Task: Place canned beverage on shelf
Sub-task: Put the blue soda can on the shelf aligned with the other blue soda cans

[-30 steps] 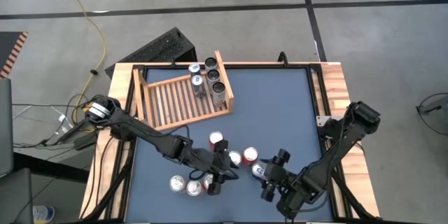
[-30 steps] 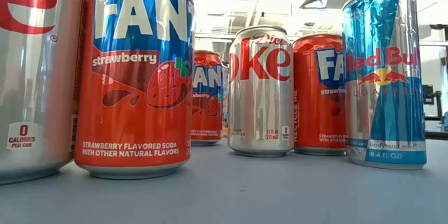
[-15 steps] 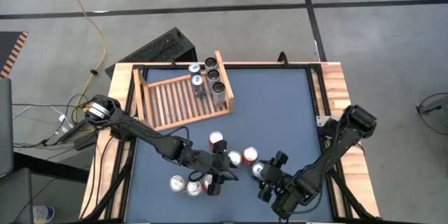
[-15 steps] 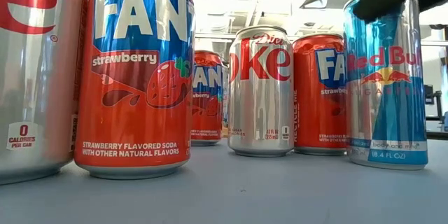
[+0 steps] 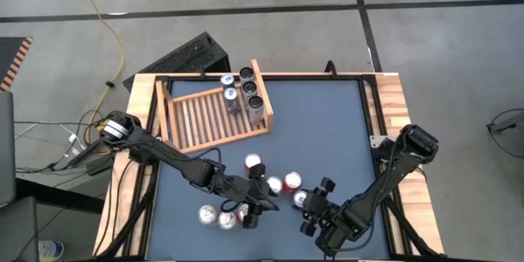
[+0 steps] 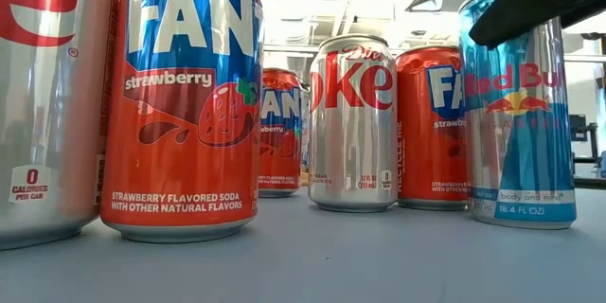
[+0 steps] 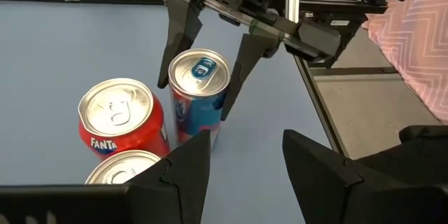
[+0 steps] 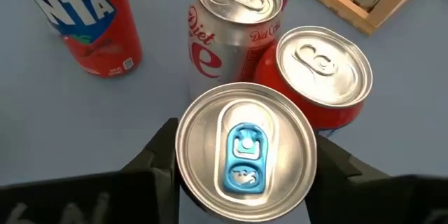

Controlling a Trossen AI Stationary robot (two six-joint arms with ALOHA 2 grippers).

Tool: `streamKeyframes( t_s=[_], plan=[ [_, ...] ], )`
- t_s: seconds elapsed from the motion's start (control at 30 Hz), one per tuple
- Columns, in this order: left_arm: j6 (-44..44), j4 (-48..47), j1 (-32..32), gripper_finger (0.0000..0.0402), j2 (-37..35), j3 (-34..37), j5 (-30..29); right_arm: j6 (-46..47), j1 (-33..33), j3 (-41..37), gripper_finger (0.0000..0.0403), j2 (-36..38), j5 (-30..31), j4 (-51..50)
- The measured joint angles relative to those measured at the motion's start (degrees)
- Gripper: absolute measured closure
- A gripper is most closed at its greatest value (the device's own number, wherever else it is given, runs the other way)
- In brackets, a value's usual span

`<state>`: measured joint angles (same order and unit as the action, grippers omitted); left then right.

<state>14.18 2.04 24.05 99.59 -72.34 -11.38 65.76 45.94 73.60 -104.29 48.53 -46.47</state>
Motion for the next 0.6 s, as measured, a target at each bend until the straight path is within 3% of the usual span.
streamKeyframes(
  t_s=[0.23, 0.33, 0.6],
  plan=[
    [-2.5, -0.21, 0.06, 0.0235, -0.01, 0.0, 3.01, -1.29, 0.6, 0.91, 0.0224, -0.04, -0.67, -0.34],
    [-5.33, -1.39, 0.15, 0.0235, -0.74, 0.0, 7.78, -5.96, 0.8, 2.96, 0.0224, 0.34, -1.74, -0.59],
    [-9.57, -5.79, 0.07, 0.0235, -3.28, -0.02, 12.35, -21.12, 1.18, 9.3, 0.0224, 5.52, -0.85, -1.83]
  ],
)
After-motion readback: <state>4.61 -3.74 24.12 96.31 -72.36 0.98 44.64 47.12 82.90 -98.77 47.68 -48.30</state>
